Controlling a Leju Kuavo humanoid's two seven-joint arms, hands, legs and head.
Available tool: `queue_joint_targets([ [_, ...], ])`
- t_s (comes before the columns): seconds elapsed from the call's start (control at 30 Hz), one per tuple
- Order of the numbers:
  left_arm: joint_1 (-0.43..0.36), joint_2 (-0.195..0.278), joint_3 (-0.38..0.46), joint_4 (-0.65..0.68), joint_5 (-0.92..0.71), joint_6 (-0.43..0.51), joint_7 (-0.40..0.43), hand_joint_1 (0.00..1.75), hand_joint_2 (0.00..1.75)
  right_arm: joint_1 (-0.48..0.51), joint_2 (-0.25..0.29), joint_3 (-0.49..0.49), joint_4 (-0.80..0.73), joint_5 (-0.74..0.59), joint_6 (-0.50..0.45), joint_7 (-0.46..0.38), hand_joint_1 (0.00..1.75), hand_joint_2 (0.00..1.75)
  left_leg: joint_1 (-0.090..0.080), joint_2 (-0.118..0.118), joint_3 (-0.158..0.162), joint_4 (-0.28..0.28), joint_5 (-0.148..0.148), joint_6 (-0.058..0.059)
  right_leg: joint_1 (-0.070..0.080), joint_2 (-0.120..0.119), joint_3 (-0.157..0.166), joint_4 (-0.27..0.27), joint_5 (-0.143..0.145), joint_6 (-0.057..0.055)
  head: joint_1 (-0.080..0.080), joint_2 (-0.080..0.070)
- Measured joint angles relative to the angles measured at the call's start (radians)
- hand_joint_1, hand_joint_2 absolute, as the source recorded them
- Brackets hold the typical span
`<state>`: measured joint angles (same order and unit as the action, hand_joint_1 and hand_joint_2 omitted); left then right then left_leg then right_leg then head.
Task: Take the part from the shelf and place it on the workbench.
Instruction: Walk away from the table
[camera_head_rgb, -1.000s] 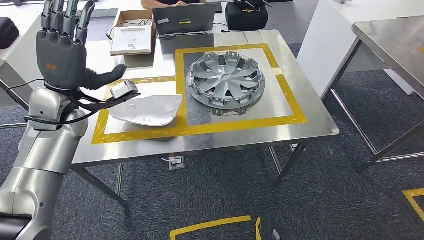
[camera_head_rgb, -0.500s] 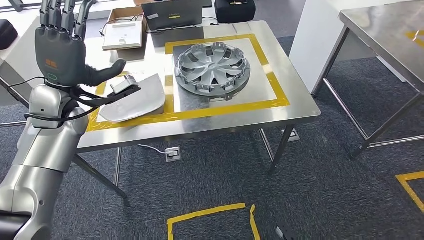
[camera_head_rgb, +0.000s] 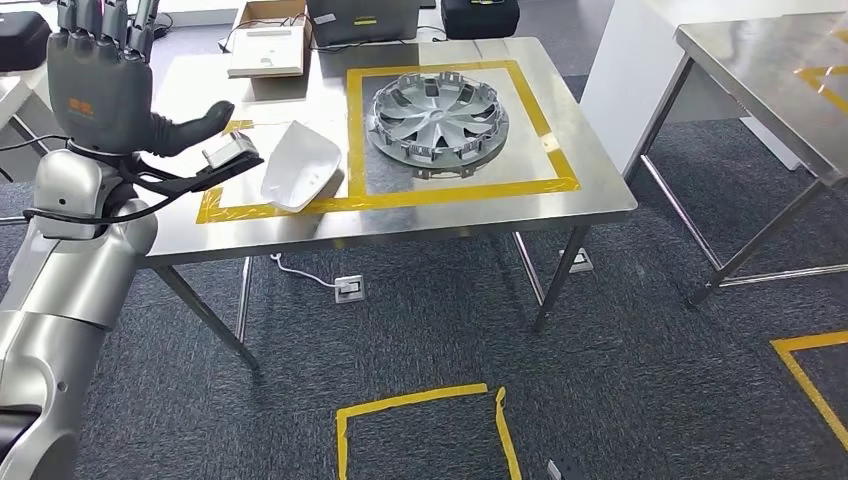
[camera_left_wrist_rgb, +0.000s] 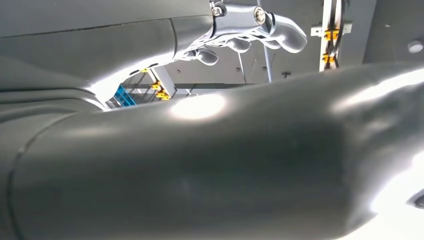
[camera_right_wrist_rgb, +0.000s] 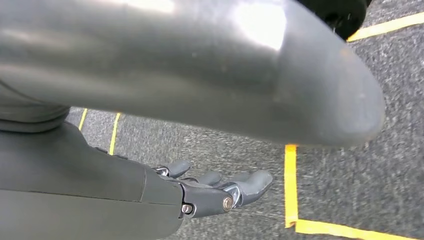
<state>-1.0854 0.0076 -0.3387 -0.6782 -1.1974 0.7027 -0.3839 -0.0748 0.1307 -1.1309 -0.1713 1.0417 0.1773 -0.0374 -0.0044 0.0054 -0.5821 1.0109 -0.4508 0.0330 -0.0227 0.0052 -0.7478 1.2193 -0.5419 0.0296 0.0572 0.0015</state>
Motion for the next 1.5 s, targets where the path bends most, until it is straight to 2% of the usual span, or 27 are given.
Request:
queue_joint_targets([
  [0.03,-0.001,0.006,0.000,0.002,-0.004,0.000,0.002,0.00,0.00,0.000,0.000,-0.002,0.000,0.000,0.000,0.000,0.00,0.00,-0.001,0.000,-0.017,0.001,0.013,0.000,0.000,0.000,-0.010,0.059,-0.023,0.002,0.001,0.000],
  [0.1,-0.001,0.021,0.000,0.006,-0.010,0.000,0.004,0.00,0.00,0.000,0.000,-0.005,0.000,0.001,-0.001,0.002,0.00,0.00,-0.001,0.002,-0.051,0.007,0.035,-0.004,0.001,0.000,0.012,0.097,-0.001,0.004,0.001,0.000],
  [0.17,-0.001,0.036,0.000,0.007,-0.012,0.000,0.004,0.00,0.00,0.000,0.000,-0.006,0.000,0.002,-0.002,0.002,0.00,0.00,0.000,0.003,-0.082,0.016,0.055,-0.011,0.000,-0.002,0.102,0.000,0.035,0.003,0.001,0.000],
  [0.23,-0.003,0.049,0.000,0.005,-0.013,0.000,0.004,0.00,0.00,-0.001,0.000,-0.007,0.000,0.002,-0.002,0.002,0.00,0.00,-0.001,0.004,-0.102,0.028,0.070,-0.022,0.004,-0.001,0.191,-0.126,0.018,-0.007,0.001,0.000],
  [0.3,-0.005,0.056,0.000,0.003,-0.014,0.000,0.005,0.00,0.00,-0.001,0.000,-0.007,0.000,0.002,-0.001,0.002,0.00,0.00,-0.003,0.003,-0.107,0.028,0.086,-0.034,0.009,0.001,0.213,-0.169,0.002,-0.022,0.001,0.000],
  [0.37,-0.007,0.062,0.000,0.004,-0.017,0.000,0.005,0.00,0.00,-0.001,0.001,-0.007,0.000,0.002,-0.001,0.002,0.00,0.00,0.000,0.001,-0.112,0.027,0.089,-0.048,0.008,-0.001,0.200,-0.170,0.020,-0.038,0.001,0.000],
  [0.43,-0.010,0.072,0.000,0.006,-0.024,0.000,0.006,0.00,0.00,-0.003,0.002,-0.008,0.000,0.002,-0.002,0.002,0.00,0.00,0.004,-0.002,-0.136,0.077,0.029,-0.061,0.005,-0.005,0.178,-0.174,0.046,-0.051,-0.003,0.000],
  [0.5,-0.012,0.083,0.000,0.006,-0.030,0.000,0.005,0.00,0.00,-0.004,0.002,-0.009,0.000,0.000,-0.002,0.002,0.00,0.00,0.007,-0.003,-0.172,0.196,-0.068,-0.072,0.005,-0.005,0.149,-0.174,0.072,-0.055,-0.005,0.000],
  [0.53,-0.012,0.089,0.000,0.007,-0.031,0.000,0.002,0.00,0.00,-0.004,0.002,-0.009,0.000,-0.002,-0.002,0.002,0.00,0.00,0.008,-0.003,-0.184,0.260,-0.100,-0.075,0.005,-0.005,0.133,-0.173,0.086,-0.055,-0.006,0.000],
  [0.57,-0.011,0.095,0.000,0.009,-0.031,0.000,-0.001,0.00,0.00,-0.003,0.002,-0.011,0.000,-0.004,-0.002,0.001,0.00,0.00,0.008,-0.003,-0.185,0.306,-0.111,-0.077,0.005,-0.006,0.115,-0.173,0.099,-0.055,-0.005,0.000],
  [0.6,-0.011,0.103,0.001,0.010,-0.031,0.000,-0.003,0.00,0.00,-0.003,0.002,-0.012,0.000,-0.007,-0.003,0.001,0.00,0.00,0.008,-0.003,-0.172,0.325,-0.104,-0.077,0.005,-0.006,0.098,-0.173,0.113,-0.054,-0.006,0.000],
  [0.63,-0.011,0.109,0.002,0.012,-0.031,0.000,-0.005,0.00,0.00,-0.003,0.002,-0.014,0.000,-0.009,-0.003,0.000,0.00,0.00,0.008,-0.003,-0.140,0.305,-0.082,-0.075,0.005,-0.006,0.082,-0.173,0.125,-0.052,-0.006,0.000],
  [0.7,-0.011,0.121,0.005,0.011,-0.028,0.000,-0.005,0.00,0.00,-0.004,0.002,-0.016,0.000,-0.012,-0.003,0.000,0.00,0.00,0.006,-0.004,-0.032,0.178,-0.060,-0.065,0.006,-0.005,0.059,-0.172,0.147,-0.046,-0.006,0.000],
  [0.77,-0.012,0.132,0.015,0.005,-0.019,0.000,-0.007,0.00,0.00,-0.005,0.002,-0.017,0.000,-0.014,-0.004,-0.001,0.00,0.00,0.000,-0.006,0.054,0.056,-0.079,-0.053,0.006,-0.005,0.050,-0.175,0.169,-0.036,-0.004,0.000],
  [0.8,-0.011,0.138,0.023,0.002,-0.013,0.000,-0.008,0.00,0.00,-0.005,0.002,-0.019,0.000,-0.015,-0.005,-0.001,0.00,0.00,-0.004,-0.007,0.069,0.027,-0.088,-0.046,0.005,-0.004,0.049,-0.180,0.180,-0.029,-0.004,0.000],
  [0.87,-0.006,0.151,0.042,0.002,-0.006,0.000,-0.011,0.00,0.00,-0.004,0.002,-0.024,0.000,-0.015,-0.007,-0.001,0.00,0.00,-0.005,-0.004,0.059,0.012,-0.070,-0.030,0.002,-0.001,0.048,-0.192,0.199,-0.015,-0.007,0.000],
  [0.93,0.007,0.160,0.064,0.003,0.003,0.000,-0.013,0.00,0.00,0.000,0.002,-0.029,0.000,-0.015,-0.013,-0.001,0.00,0.00,-0.001,0.000,0.044,-0.001,-0.039,-0.012,0.002,0.000,0.032,-0.165,0.156,-0.008,-0.009,0.000],
  [1.03,0.058,0.174,0.115,0.006,0.026,0.000,-0.009,0.00,0.00,0.001,-0.003,-0.033,0.000,-0.018,-0.020,-0.006,0.00,0.00,0.000,0.002,-0.001,-0.005,0.005,-0.002,0.003,-0.001,-0.011,0.006,0.013,-0.005,-0.005,0.000],
  [1.07,0.086,0.179,0.139,0.009,0.030,0.000,-0.006,0.00,0.00,0.001,-0.006,-0.034,0.000,-0.019,-0.020,-0.008,0.00,0.00,-0.001,0.003,-0.019,-0.005,0.018,-0.002,0.004,-0.001,-0.015,0.059,-0.004,-0.004,-0.005,0.000],
  [1.13,0.152,0.187,0.191,0.014,0.026,0.000,-0.005,0.00,0.00,0.001,-0.012,-0.037,0.000,-0.019,-0.020,-0.012,0.00,0.00,-0.003,0.004,-0.053,-0.001,0.043,-0.005,0.006,-0.001,0.020,0.082,0.025,-0.006,-0.005,0.000],
  [1.17,0.185,0.190,0.220,0.017,0.020,0.000,-0.004,0.00,0.00,0.001,-0.015,-0.038,0.000,-0.019,-0.020,-0.012,0.00,0.00,-0.003,0.004,-0.069,0.002,0.054,-0.008,0.008,-0.001,0.063,0.043,0.050,-0.009,-0.004,0.000],
  [1.2,0.216,0.193,0.249,0.021,0.012,0.000,-0.003,0.00,0.00,0.000,-0.018,-0.039,0.000,-0.019,-0.020,-0.012,0.00,0.00,-0.003,0.004,-0.083,0.005,0.064,-0.012,0.011,-0.001,0.117,-0.022,0.054,-0.015,-0.004,0.000],
  [1.27,0.274,0.197,0.311,0.030,-0.006,0.000,-0.002,0.00,0.00,-0.002,-0.022,-0.039,-0.001,-0.019,-0.021,-0.010,0.00,0.00,-0.003,0.008,-0.097,0.007,0.081,-0.022,0.018,0.000,0.205,-0.151,0.028,-0.028,-0.003,0.000],
  [1.3,0.301,0.199,0.341,0.036,-0.013,0.000,-0.002,0.00,0.00,-0.002,-0.023,-0.039,-0.002,-0.019,-0.021,-0.008,0.00,0.00,-0.003,0.010,-0.098,0.005,0.089,-0.028,0.021,0.001,0.224,-0.186,0.013,-0.034,-0.003,0.000],
  [1.4,0.361,0.203,0.409,0.055,-0.032,0.000,0.011,0.00,0.00,0.001,-0.023,-0.040,-0.002,-0.019,-0.022,-0.001,0.00,0.00,0.001,0.008,-0.106,0.000,0.098,-0.046,0.019,-0.003,0.217,-0.207,0.037,-0.052,-0.003,0.000],
  [1.43,0.375,0.207,0.424,0.065,-0.045,0.000,0.029,0.00,0.00,0.001,-0.023,-0.040,-0.002,-0.018,-0.023,0.001,0.00,0.00,0.002,0.004,-0.116,0.020,0.073,-0.052,0.017,-0.005,0.209,-0.211,0.049,-0.058,-0.004,0.000],
  [1.5,0.409,0.215,0.453,0.099,-0.072,0.000,0.080,0.00,0.00,0.001,-0.024,-0.040,-0.002,-0.018,-0.024,0.004,0.00,0.00,0.007,-0.002,-0.148,0.123,-0.020,-0.064,0.013,-0.007,0.187,-0.214,0.071,-0.066,-0.006,0.000],
])
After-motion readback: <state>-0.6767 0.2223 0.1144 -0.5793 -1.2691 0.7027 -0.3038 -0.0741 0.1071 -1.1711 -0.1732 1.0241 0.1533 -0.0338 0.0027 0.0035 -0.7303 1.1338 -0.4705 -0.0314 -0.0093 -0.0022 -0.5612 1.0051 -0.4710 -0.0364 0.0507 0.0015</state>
